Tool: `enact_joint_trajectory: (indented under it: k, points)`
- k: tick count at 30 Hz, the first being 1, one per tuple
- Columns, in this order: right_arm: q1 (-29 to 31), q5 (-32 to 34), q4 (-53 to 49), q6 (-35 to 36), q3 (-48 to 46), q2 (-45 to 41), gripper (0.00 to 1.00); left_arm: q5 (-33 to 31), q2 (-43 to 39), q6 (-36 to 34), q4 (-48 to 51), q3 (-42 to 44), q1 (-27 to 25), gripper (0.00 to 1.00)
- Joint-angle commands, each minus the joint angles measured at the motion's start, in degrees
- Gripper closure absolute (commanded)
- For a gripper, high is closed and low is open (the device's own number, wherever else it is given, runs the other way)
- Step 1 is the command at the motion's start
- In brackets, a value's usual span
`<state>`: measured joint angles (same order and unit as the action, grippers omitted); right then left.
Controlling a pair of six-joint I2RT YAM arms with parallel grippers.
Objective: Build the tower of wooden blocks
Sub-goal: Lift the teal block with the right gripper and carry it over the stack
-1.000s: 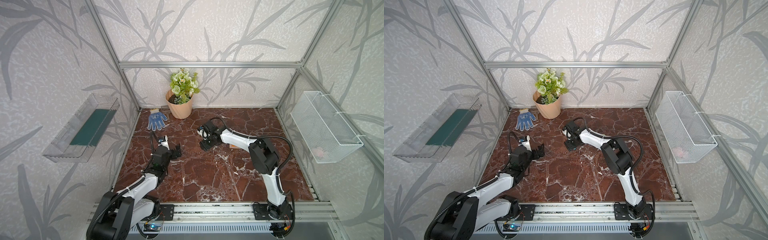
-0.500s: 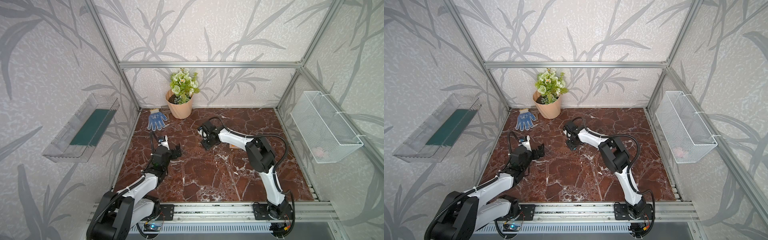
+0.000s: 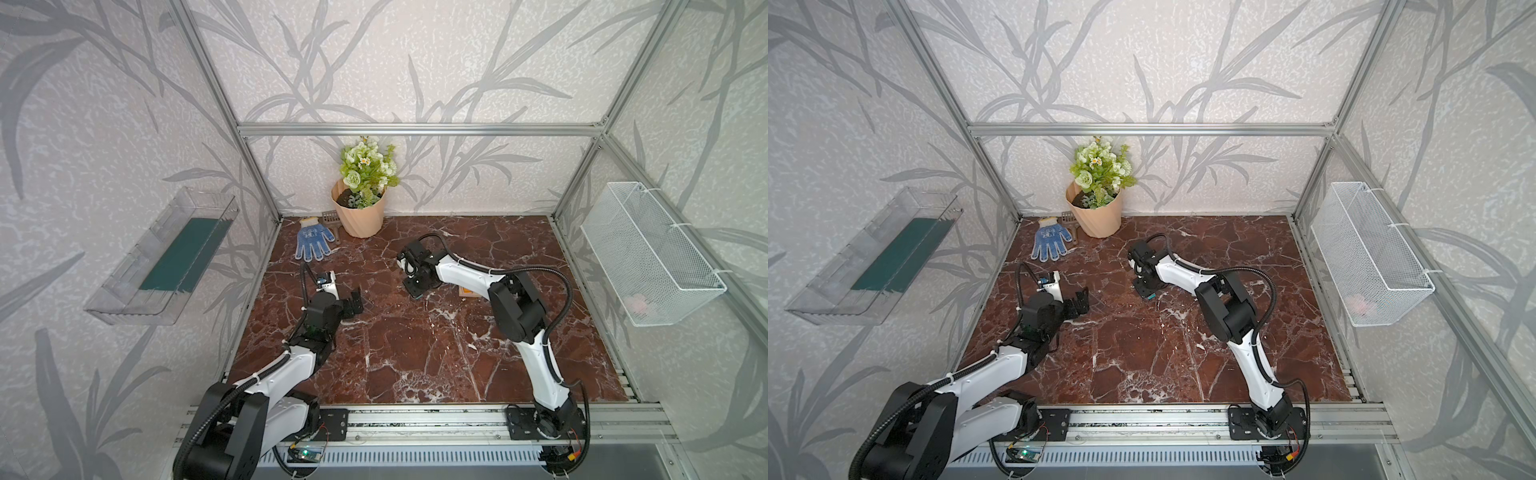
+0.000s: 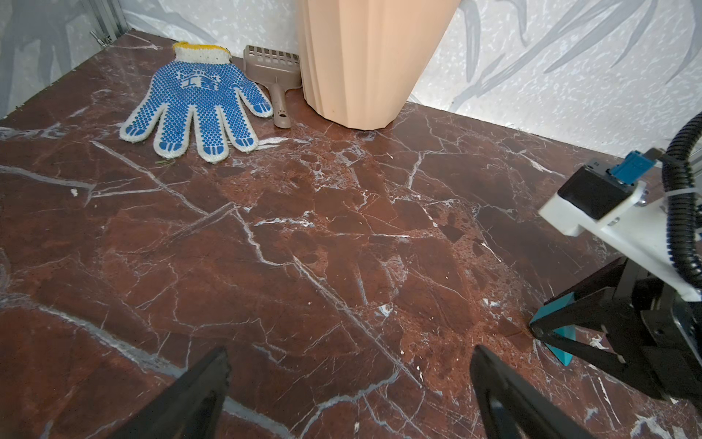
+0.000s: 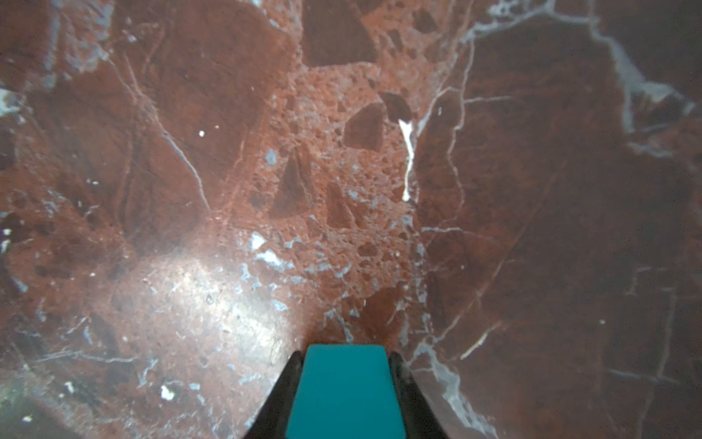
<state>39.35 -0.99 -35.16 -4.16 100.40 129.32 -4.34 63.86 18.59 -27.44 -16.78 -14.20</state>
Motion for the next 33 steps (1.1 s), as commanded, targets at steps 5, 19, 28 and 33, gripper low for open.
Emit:
enact_joint_trajectory:
  k: [5, 19, 28, 33]
  points:
    - [-0.42, 0.95, -3.23, -2.12, 0.92, -1.33, 0.76, 0.2, -0.14, -0.48, 0.11, -1.23, 0.03, 0.0]
    - [-0.55, 5.42, -1.03, -7.21, -9.61, -17.75, 0.87, 0.32, -0.31, -0.55, 0.11, -1.13, 0.05, 0.0]
    - [-2.01, 12.6, 2.22, -11.57, -19.37, -32.02, 0.9, 0.34, -0.49, -0.57, 0.02, -0.96, 0.0, 0.0]
    - [-4.57, 14.05, 4.61, -13.99, -24.88, -39.1, 0.91, 0.38, -0.57, -0.57, 0.02, -0.89, -0.04, 0.01]
